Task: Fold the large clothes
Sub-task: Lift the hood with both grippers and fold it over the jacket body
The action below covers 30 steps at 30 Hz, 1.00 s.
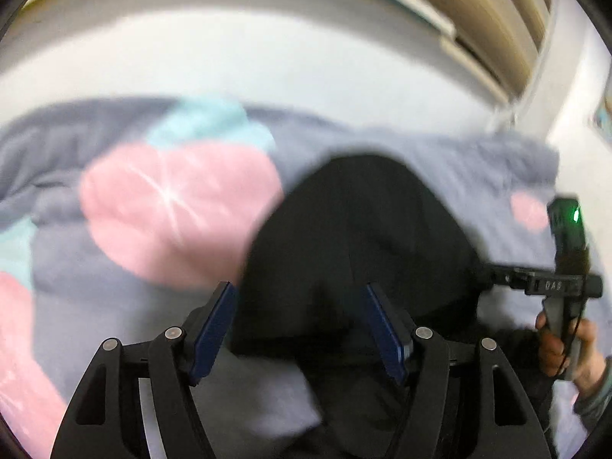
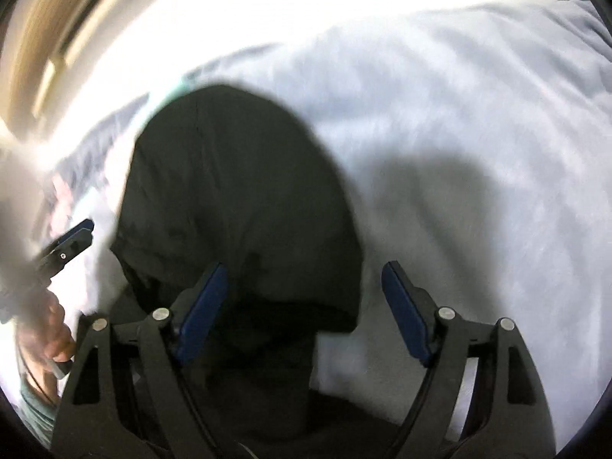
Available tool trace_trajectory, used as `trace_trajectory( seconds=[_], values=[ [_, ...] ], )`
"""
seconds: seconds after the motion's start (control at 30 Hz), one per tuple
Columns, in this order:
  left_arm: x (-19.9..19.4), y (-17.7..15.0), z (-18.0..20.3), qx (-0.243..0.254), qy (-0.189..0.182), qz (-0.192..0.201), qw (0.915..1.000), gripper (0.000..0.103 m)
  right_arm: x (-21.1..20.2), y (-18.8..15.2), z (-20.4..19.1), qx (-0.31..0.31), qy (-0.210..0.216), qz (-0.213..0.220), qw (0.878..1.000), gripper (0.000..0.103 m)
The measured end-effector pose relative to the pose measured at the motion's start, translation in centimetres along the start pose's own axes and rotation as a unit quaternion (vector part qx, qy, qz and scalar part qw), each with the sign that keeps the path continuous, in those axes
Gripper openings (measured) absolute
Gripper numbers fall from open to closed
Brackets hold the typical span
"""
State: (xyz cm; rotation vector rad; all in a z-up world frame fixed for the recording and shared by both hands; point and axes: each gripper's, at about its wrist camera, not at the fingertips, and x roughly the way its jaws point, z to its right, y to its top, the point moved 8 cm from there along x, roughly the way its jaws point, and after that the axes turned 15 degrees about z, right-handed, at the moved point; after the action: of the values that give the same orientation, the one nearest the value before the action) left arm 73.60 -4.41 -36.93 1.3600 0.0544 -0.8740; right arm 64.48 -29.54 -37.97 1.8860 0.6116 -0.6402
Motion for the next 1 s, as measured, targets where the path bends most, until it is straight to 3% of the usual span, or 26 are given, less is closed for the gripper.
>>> trace_trajectory(
  seconds=[0.07,0.13,0.23,0.27,0.33,0.4,0.47,0.53,0.57,0.6,0.67,0.77,0.87,1.0],
  values=[
    [1.0,1.3,-2.1,-0.025,0.014,-0.002,0.9996,0.073,0.5,1.5,1.1,0.008,-0.013,0.006,1.0,0.081],
    [2.9,0.5,-4.2,-0.068,0.012,-0.034,0.997,0.073,1.9,2.1,2.0,0.015,-0.014,-0.006,1.0,0.08],
    [6.3,-2.4,-4.6,-0.13,-0.033,-0.095,0.9864,0.072,4.6,1.3,2.6,0.032,0.0,-0.044,0.999,0.077],
    [7.6,-3.8,-4.4,-0.154,-0.055,-0.126,0.9784,0.072,5.3,0.8,2.5,0.038,0.01,-0.054,0.998,0.076],
    [8.9,-5.3,-3.0,-0.177,-0.103,-0.151,0.9671,0.072,6.8,0.0,1.6,0.041,0.042,-0.072,0.996,0.076],
    [9.5,-5.4,-1.8,-0.169,-0.116,-0.152,0.9669,0.074,8.2,-0.1,-0.4,0.02,0.068,-0.093,0.993,0.073],
    [9.7,-5.0,-0.9,-0.144,-0.105,-0.141,0.9739,0.074,8.4,-0.1,-2.1,-0.009,0.076,-0.097,0.992,0.063],
    [9.5,-4.8,0.0,-0.129,-0.104,-0.133,0.9772,0.051,8.1,0.1,-3.1,-0.028,0.075,-0.095,0.992,0.024],
    [9.0,-4.6,0.4,-0.119,-0.104,-0.124,0.9796,0.038,7.5,0.1,-3.6,-0.035,0.076,-0.089,0.992,0.02],
    [8.4,-4.4,0.7,-0.106,-0.102,-0.113,0.9826,0.028,6.5,0.3,-4.1,-0.05,0.073,-0.075,0.993,0.018],
    [5.9,-3.5,1.7,-0.08,-0.108,-0.091,0.9868,0.023,3.4,0.2,-5.1,-0.077,0.075,-0.048,0.993,0.016],
    [0.7,-1.8,3.1,-0.057,-0.125,-0.049,0.9894,0.022,-1.3,0.4,-6.6,-0.115,0.077,0.001,0.99,0.015],
    [-6.4,-0.7,6.0,-0.008,-0.133,0.003,0.9911,0.023,-8.6,-1.3,-8.9,-0.163,0.065,0.067,0.982,0.014],
    [-15.8,-3.3,8.5,0.057,-0.131,0.032,0.9893,0.031,-17.3,-4.3,-9.7,-0.178,0.03,0.147,0.972,0.012]
  ],
)
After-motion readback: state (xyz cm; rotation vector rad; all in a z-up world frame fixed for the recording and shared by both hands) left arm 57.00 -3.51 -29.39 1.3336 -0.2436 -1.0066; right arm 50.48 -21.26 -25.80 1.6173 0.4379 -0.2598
